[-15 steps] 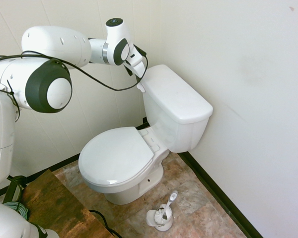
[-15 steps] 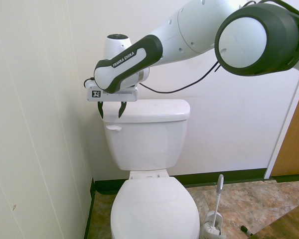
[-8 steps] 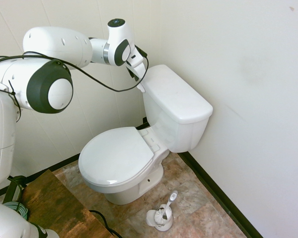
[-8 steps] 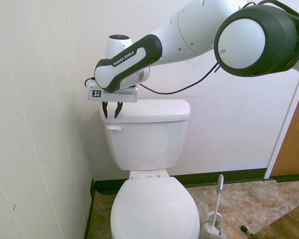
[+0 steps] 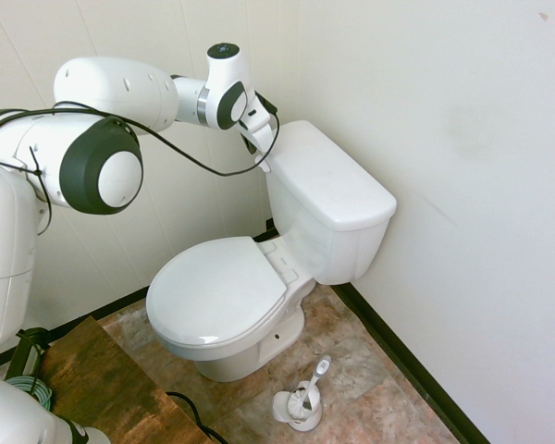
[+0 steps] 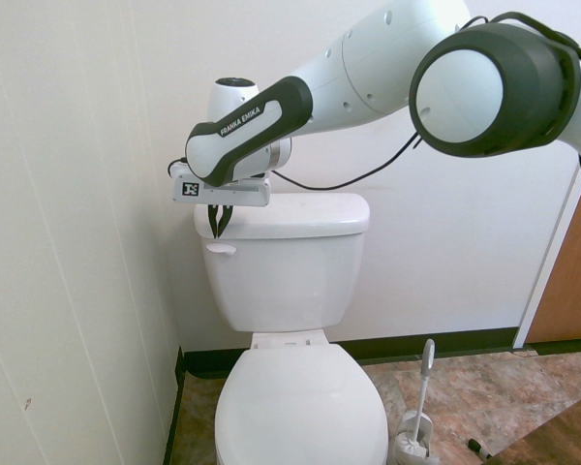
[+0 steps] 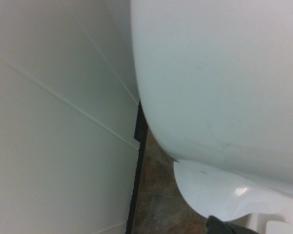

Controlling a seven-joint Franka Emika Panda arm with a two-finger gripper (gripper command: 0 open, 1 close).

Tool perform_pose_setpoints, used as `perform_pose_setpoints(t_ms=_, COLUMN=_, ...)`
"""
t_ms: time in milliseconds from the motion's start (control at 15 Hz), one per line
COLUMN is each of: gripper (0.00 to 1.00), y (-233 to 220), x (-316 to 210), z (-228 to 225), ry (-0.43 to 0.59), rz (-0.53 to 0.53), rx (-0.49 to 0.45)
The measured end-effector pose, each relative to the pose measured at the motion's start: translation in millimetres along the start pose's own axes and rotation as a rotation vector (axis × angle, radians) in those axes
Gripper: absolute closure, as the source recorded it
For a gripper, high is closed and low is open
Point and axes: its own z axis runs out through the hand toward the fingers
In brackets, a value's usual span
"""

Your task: Flush the toilet

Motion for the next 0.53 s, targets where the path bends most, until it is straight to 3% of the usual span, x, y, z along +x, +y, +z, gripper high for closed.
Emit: perform_pose_setpoints(t_ms=533, gripper=1.00, y=0.3, x=4.0, z=35.6, ry=-0.006, rz=0.009, rx=-0.005)
